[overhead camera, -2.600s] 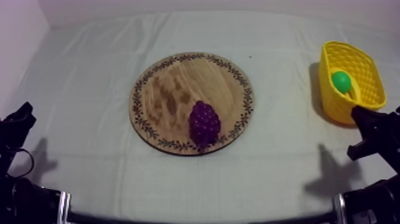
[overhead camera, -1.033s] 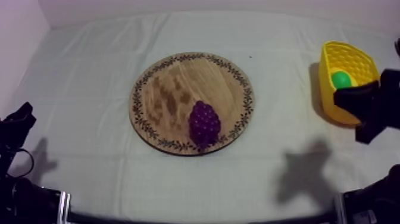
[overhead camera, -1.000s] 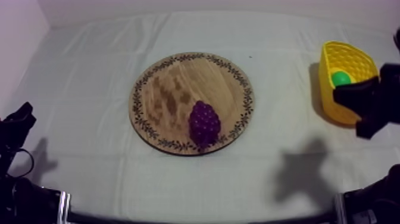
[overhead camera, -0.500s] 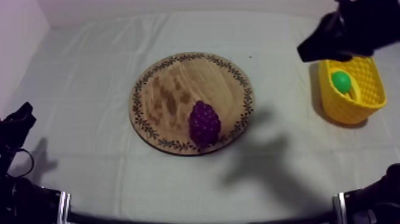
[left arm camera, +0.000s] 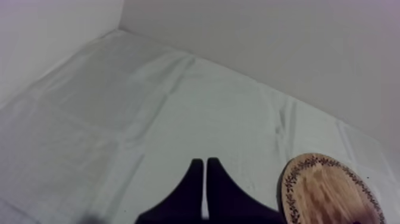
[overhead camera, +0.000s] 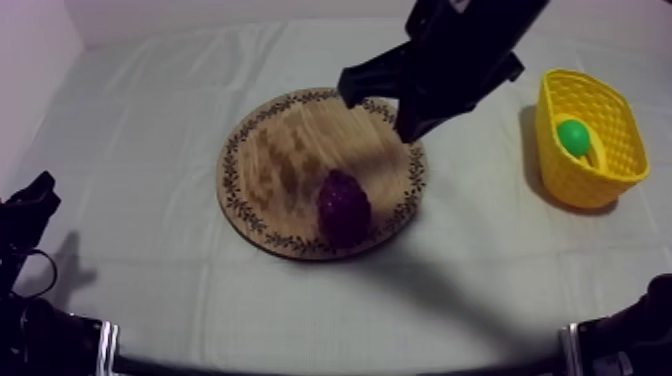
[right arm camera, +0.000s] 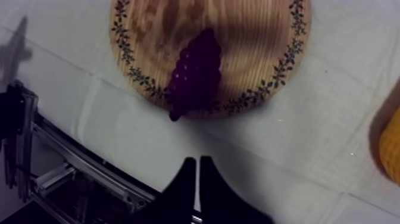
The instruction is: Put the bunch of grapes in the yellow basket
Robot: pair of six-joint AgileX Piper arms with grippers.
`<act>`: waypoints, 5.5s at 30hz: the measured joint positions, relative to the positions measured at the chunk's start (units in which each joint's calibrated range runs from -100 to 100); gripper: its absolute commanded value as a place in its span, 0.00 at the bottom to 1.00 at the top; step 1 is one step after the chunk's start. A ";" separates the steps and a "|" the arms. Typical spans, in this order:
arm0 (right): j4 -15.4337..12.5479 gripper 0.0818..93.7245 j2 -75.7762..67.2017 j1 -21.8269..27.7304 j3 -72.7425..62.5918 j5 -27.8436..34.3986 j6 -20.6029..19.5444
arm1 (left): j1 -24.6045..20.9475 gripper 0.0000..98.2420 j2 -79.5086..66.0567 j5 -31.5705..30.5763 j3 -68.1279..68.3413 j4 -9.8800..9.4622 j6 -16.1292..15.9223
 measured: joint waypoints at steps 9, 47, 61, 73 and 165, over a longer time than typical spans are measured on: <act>-1.25 0.17 8.08 0.77 -4.51 1.42 0.15 | 0.00 0.00 0.00 0.00 0.00 0.00 0.00; -4.16 0.75 24.39 1.04 -6.33 -1.64 -2.39 | 0.00 0.00 0.00 0.00 0.00 0.00 0.00; -4.30 0.76 35.71 0.26 -11.70 -2.82 -2.25 | 0.00 0.00 0.00 0.00 0.00 0.00 0.00; -5.18 0.71 41.27 0.73 -14.73 -4.73 -2.13 | 0.00 0.00 0.00 0.00 0.00 0.00 0.00; 6.95 0.49 -0.29 37.42 4.08 -0.74 13.50 | 0.00 0.00 0.00 0.00 0.00 0.00 0.00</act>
